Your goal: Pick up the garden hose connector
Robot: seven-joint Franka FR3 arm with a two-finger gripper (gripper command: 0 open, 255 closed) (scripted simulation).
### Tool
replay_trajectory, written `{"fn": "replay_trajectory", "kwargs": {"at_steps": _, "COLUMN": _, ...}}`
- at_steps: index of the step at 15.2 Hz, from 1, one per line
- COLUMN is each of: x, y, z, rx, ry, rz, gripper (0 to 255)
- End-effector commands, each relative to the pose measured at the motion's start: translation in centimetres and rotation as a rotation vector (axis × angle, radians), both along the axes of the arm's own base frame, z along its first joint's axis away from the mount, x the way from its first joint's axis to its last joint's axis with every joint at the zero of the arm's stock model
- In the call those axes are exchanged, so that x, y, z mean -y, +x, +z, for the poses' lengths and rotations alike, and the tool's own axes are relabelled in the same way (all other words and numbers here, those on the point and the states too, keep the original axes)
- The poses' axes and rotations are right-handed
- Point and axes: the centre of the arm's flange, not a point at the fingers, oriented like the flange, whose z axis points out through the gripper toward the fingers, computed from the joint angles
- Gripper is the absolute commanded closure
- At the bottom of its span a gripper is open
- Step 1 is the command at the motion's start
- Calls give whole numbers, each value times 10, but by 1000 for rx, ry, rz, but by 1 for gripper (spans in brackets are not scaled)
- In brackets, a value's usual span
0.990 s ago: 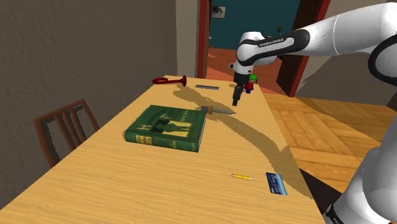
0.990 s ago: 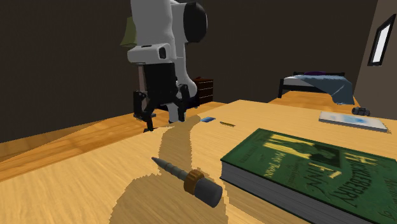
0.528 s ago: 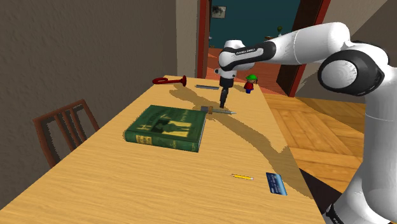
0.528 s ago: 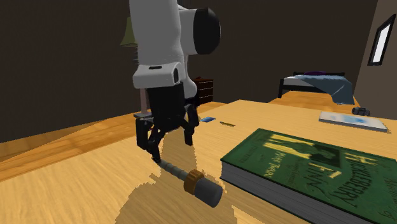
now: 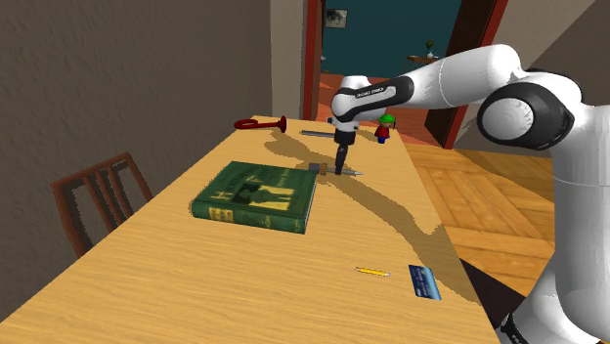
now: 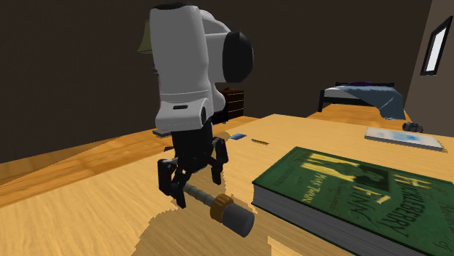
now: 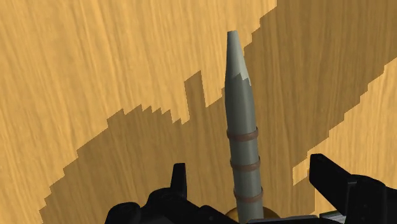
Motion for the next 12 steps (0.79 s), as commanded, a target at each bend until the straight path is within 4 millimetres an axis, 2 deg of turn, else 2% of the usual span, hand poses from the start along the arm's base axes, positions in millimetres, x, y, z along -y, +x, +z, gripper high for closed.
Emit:
{"fn": "replay_trajectory", "kwargs": {"at_steps": 1, "x": -1, "y": 1, "z": -3, "rx": 1, "ry": 0, "rz": 0, "gripper": 0}}
{"fn": "replay_trajectory", "kwargs": {"at_steps": 2, "x": -2, "y": 1, "z": -3, "rx": 1, "ry": 0, "rz": 0, "gripper": 255}}
{"fn": "replay_trajectory", "kwargs": {"at_steps": 11, "x": -1, "y": 1, "z": -3, "rx": 1, "ry": 0, "rz": 0, "gripper": 255}}
{"fn": "replay_trajectory", "kwargs": {"at_steps": 12, "x": -1, "y": 1, "z": 2, "rx": 1, "ry": 0, "rz": 0, "gripper": 255}}
